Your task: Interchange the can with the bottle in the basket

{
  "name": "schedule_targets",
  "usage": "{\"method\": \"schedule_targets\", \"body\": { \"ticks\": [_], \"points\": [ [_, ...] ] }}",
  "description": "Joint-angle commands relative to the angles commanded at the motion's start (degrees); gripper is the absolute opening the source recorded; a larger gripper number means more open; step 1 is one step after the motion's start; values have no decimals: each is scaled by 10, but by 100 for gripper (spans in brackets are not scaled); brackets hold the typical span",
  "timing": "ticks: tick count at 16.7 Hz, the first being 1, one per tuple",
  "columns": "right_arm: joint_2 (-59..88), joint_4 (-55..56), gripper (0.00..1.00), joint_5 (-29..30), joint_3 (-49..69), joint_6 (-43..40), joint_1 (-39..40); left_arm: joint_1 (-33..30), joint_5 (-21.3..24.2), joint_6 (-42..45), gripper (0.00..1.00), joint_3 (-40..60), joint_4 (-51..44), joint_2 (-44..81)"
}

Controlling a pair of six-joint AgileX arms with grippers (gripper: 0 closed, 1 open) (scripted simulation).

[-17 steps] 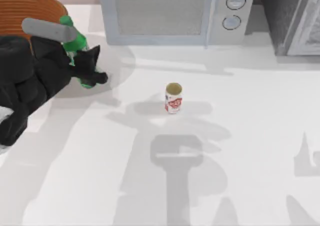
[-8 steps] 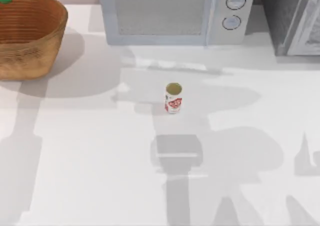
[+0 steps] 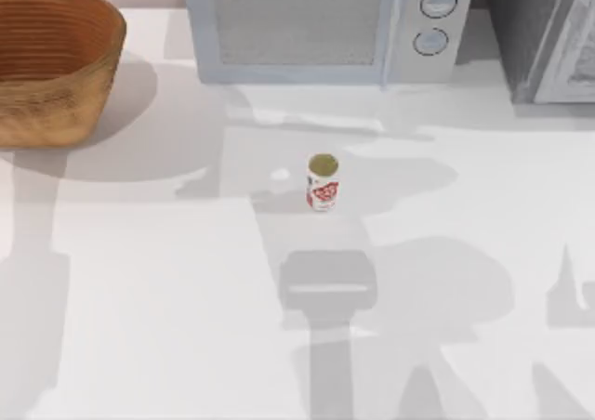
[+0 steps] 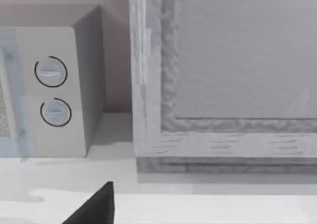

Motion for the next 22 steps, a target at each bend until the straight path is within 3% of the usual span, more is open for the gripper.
{"method": "schedule_targets", "body": {
  "ticks": [13, 22],
  "points": [
    [0, 0, 100, 0, 0, 0, 0, -7, -7, -3, 0, 23, 91, 112],
    [0, 0, 100, 0, 0, 0, 0, -7, -7, -3, 68, 23, 91, 112]
  ]
}}
